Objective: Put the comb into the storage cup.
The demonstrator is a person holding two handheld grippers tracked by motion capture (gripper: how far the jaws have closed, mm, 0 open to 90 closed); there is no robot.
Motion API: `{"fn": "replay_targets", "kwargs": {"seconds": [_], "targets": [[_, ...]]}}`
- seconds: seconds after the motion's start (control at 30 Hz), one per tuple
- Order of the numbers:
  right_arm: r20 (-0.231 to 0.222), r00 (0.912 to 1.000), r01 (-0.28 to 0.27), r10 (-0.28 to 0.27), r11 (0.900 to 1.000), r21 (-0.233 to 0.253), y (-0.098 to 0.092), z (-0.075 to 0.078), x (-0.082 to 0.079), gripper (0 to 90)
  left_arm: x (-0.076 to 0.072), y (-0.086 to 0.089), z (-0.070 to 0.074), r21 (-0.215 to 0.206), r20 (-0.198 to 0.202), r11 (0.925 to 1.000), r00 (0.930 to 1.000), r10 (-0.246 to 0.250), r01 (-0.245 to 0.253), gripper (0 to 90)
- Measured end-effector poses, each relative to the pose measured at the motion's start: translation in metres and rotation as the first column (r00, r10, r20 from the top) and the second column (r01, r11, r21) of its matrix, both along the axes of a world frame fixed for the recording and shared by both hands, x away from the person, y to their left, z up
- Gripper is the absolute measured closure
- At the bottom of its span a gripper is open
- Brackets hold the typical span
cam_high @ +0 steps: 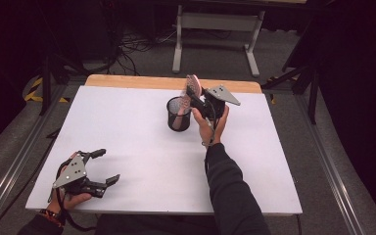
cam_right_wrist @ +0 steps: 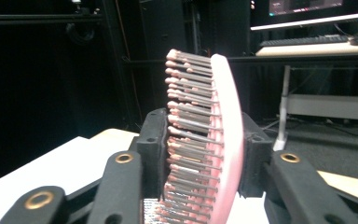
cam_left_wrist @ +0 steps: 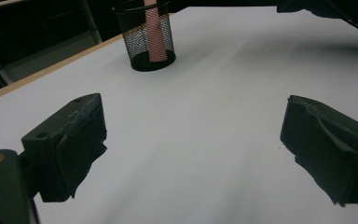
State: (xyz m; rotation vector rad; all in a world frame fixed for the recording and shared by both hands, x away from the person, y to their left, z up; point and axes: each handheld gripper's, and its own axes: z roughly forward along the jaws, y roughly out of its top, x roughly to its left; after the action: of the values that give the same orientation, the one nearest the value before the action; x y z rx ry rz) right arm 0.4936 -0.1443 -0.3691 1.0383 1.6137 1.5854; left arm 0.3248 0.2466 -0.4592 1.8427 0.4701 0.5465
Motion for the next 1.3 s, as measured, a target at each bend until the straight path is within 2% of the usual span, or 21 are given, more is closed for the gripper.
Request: {"fn": "replay_targets", "kwargs": {"seconds": [0.1, 0.17, 0.27, 0.87, 1.07, 1.3], "targets": [[-0.014, 0.9999, 0.005, -0.005, 1.000, 0.000, -0.003, -0.003, 0.001, 59.4, 0.000, 0.000, 0.000, -0.001, -0.001, 1.0000, 1.0000, 0.002, -0.002, 8.0], [-0.016, 0.9998, 0.011, -0.011, 1.000, -0.015, -0.004, -0.005, 0.001, 58.2, 0.000, 0.000, 0.000, -0.010, 0.000, 0.9999, 1.0000, 0.003, -0.003, 8.6], [-0.024, 0.9996, 0.015, -0.016, 0.999, -0.035, -0.005, -0.010, 0.001, 56.3, 0.000, 0.000, 0.000, 0.001, -0.002, 1.0000, 1.0000, 0.001, -0.001, 8.6], [-0.056, 0.9975, 0.038, -0.042, 0.998, -0.059, -0.015, -0.019, 0.000, 46.9, 0.000, -0.002, 0.000, 0.010, -0.005, 0.9999, 1.0000, -0.004, 0.004, 8.5], [-0.050, 0.9973, 0.048, -0.053, 0.994, -0.096, -0.014, -0.017, -0.001, 41.2, 0.000, -0.002, 0.000, 0.011, -0.006, 0.9999, 1.0000, -0.005, 0.005, 8.5], [-0.029, 0.9973, 0.063, -0.067, 0.991, -0.118, -0.016, -0.011, -0.004, 35.7, 0.000, -0.002, 0.000, 0.014, -0.004, 0.9999, 1.0000, -0.002, 0.002, 8.5]]}}
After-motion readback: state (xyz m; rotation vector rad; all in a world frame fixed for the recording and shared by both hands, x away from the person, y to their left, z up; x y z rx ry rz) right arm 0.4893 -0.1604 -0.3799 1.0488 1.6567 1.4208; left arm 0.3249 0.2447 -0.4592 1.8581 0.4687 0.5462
